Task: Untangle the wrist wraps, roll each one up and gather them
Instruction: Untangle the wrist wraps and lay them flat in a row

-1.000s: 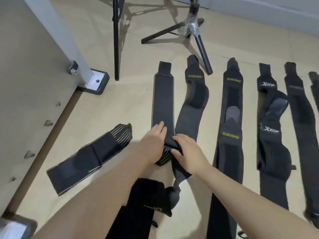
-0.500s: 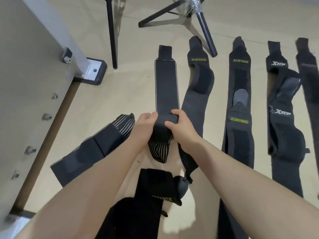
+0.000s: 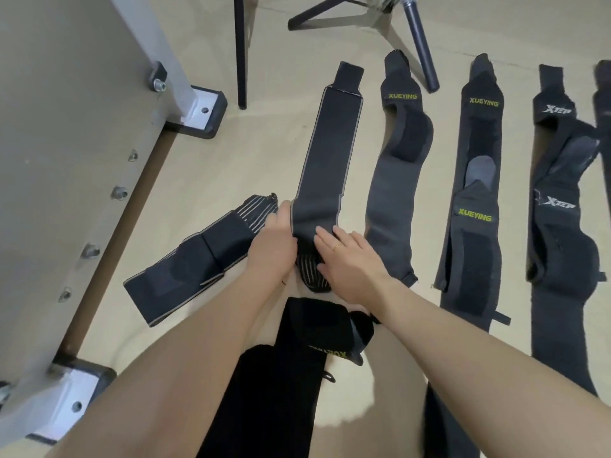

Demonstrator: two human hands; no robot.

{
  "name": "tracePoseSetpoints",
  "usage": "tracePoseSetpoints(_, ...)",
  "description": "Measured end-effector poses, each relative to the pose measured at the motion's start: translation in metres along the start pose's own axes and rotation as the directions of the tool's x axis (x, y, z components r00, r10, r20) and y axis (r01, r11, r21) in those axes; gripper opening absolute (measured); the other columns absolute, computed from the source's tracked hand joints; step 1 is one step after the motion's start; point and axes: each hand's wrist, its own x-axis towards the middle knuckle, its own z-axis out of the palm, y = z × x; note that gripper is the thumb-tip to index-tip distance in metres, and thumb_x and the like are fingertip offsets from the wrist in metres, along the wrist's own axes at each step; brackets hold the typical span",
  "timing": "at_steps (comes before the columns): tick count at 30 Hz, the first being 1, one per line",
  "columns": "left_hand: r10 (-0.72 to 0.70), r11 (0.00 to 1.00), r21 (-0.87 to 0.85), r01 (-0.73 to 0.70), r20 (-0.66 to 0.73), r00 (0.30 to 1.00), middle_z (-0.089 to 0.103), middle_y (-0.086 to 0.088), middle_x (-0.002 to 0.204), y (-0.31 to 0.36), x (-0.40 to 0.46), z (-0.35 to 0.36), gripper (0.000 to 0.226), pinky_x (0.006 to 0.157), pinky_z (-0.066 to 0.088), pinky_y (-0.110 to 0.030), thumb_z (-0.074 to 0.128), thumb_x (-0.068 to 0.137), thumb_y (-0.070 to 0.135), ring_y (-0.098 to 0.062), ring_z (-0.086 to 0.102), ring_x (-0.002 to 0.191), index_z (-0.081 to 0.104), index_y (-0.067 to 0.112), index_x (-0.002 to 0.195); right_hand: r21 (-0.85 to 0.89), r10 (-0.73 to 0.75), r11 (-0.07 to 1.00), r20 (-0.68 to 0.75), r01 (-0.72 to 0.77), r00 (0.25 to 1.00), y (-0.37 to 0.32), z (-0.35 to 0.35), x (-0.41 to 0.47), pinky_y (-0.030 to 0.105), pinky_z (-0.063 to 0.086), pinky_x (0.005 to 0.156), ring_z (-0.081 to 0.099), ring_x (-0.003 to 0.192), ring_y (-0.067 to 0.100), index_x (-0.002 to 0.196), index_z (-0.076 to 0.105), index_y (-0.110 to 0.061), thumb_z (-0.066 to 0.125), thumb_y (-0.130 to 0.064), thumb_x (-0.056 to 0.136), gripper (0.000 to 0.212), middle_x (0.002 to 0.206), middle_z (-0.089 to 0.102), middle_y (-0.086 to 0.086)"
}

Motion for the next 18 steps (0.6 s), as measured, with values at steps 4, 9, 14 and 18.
tracePoseSetpoints(4, -0.02, 0.987, -0.163, 0.009, -0.062, 0.998, 0.051, -0.012, 0.12, 0.003, -0.018, -0.017, 0.052, 0.079, 0.041, -0.031, 0.048, 0.092, 0.009, -0.025, 0.053, 0.1, 0.031, 0.012, 0.141, 0.22, 0.063, 0.972, 0.098, -0.083, 0.993, 0.005, -0.021, 0.014, 0.035, 0.011, 0.118, 0.007, 0.146, 0.023, 0.149, 0.021, -0.011, 0.027, -0.031, 0.103, 0.05, 0.159, 0.011, 0.006)
tracePoseSetpoints(9, 0.163, 0.972, -0.217, -0.088, 0.357, 0.92, 0.06, 0.004, 0.095, -0.012, -0.077, -0.023, 0.02, 0.082, 0.046, -0.029, 0.047, 0.097, 0.028, -0.014, 0.057, 0.089, 0.055, 0.022, 0.114, 0.634, 0.181, 0.766, -0.049, -0.109, 0.982, -0.019, -0.018, -0.048, 0.038, 0.045, 0.078, 0.052, 0.088, 0.016, 0.087, 0.058, -0.016, 0.04, -0.049, 0.091, 0.038, 0.093, 0.055, 0.001)
tracePoseSetpoints(14, 0.248, 0.955, -0.267, -0.128, 0.484, 0.839, 0.044, 0.007, 0.127, -0.032, -0.113, -0.022, 0.071, 0.094, 0.034, -0.015, 0.07, 0.083, 0.021, -0.004, 0.043, 0.108, 0.032, 0.021, 0.143, 0.581, 0.266, 0.752, 0.165, -0.311, 0.95, -0.033, 0.005, -0.096, 0.035, 0.047, 0.082, 0.053, 0.096, 0.016, 0.111, 0.052, -0.02, 0.07, -0.056, 0.069, 0.058, 0.107, 0.049, -0.004)
tracePoseSetpoints(18, 0.113, 0.979, -0.201, -0.026, 0.433, 0.894, 0.053, 0.009, 0.101, -0.044, -0.119, -0.021, 0.062, 0.084, 0.039, -0.018, 0.068, 0.084, 0.017, -0.007, 0.051, 0.092, 0.038, 0.023, 0.139, 0.829, 0.415, 0.342, 0.29, -0.443, 0.862, -0.04, 0.006, -0.107, 0.034, 0.05, 0.073, 0.06, 0.086, 0.022, 0.096, 0.063, -0.003, 0.07, -0.015, 0.08, 0.021, 0.09, 0.065, 0.006)
